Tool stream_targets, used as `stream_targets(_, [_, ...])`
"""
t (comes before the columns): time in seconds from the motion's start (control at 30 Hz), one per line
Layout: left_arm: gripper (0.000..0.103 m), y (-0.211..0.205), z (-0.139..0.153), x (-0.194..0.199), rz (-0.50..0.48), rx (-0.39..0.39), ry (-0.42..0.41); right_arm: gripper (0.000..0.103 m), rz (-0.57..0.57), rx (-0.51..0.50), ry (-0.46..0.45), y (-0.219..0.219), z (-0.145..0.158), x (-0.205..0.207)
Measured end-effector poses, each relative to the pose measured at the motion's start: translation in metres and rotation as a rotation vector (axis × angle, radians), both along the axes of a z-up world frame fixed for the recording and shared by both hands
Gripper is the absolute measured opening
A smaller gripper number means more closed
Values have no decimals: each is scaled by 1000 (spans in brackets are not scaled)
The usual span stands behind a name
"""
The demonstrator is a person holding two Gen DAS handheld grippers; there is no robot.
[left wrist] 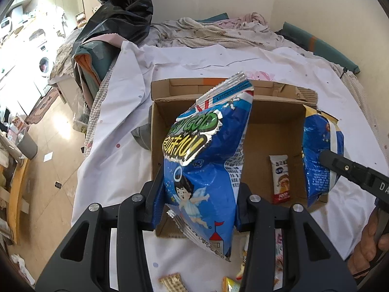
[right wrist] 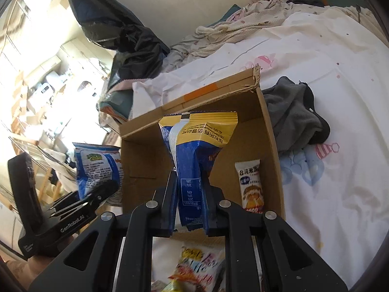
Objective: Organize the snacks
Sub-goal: 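Lower both bags into the box and open both grippers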
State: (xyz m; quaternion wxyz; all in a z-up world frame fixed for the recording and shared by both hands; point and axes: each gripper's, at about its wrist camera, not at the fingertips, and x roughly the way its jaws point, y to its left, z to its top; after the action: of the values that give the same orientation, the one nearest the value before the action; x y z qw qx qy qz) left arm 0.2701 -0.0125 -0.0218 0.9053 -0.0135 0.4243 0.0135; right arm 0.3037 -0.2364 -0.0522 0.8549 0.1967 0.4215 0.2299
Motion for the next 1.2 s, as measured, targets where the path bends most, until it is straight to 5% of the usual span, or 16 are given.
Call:
stream_targets(0.37, [40, 1, -19, 13, -25, -73, 1, 18, 23, -66, 73, 18, -31, 34])
stream_targets(1.2, [42, -7, -32, 20, -44, -68, 51, 21, 43, -86, 162, 22, -52, 38])
